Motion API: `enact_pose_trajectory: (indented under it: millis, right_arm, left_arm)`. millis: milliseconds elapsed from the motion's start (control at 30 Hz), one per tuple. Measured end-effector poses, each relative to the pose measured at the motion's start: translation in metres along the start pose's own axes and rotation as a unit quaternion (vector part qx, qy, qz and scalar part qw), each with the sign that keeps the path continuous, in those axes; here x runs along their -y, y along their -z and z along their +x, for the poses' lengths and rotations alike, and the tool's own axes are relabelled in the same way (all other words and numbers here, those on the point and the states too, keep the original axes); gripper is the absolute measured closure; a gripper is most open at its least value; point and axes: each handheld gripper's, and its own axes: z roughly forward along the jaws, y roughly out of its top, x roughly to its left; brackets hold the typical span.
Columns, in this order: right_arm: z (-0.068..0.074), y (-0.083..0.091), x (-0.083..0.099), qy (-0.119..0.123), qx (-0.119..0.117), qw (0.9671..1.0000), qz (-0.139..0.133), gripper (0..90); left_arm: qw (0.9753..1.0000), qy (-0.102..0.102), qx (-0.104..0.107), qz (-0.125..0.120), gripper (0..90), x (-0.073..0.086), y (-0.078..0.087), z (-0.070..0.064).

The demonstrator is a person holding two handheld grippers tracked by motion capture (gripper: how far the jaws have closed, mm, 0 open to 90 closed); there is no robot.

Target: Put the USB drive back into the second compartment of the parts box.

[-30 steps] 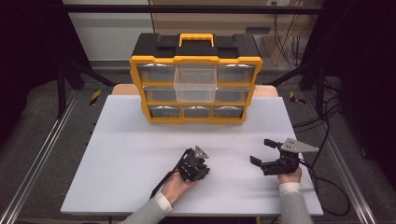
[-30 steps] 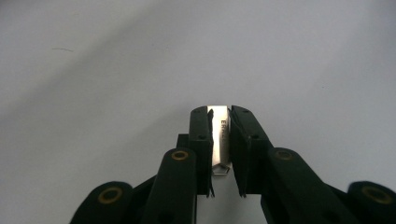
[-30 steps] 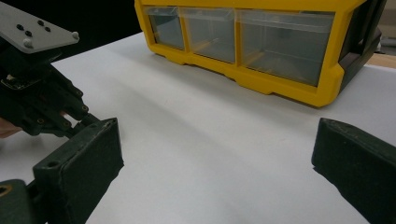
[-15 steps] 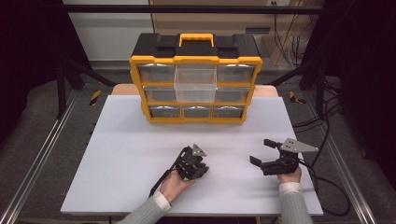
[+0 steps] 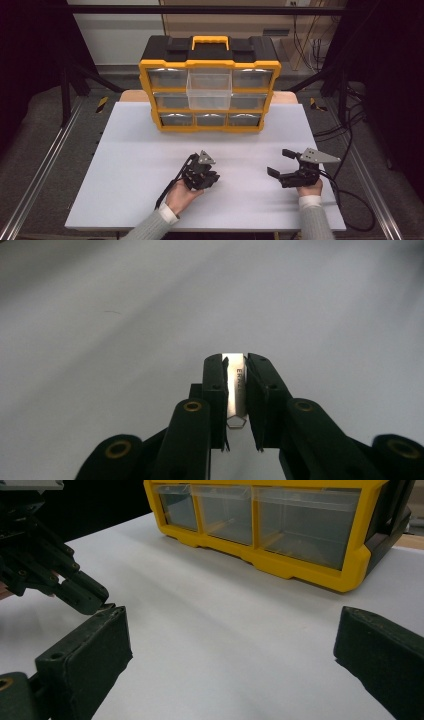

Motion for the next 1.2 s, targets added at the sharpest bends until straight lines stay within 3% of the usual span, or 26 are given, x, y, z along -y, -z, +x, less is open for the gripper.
enact_pose_trajectory:
  millis: [1200]
  right_arm:
    - [0.0,0.0,0.0,-0.002,-0.003,1.0,-0.001,2.2]
  left_arm:
    - [0.998,0.017,-0.004,-0.06,79.1,-0.002,0.053,0.026]
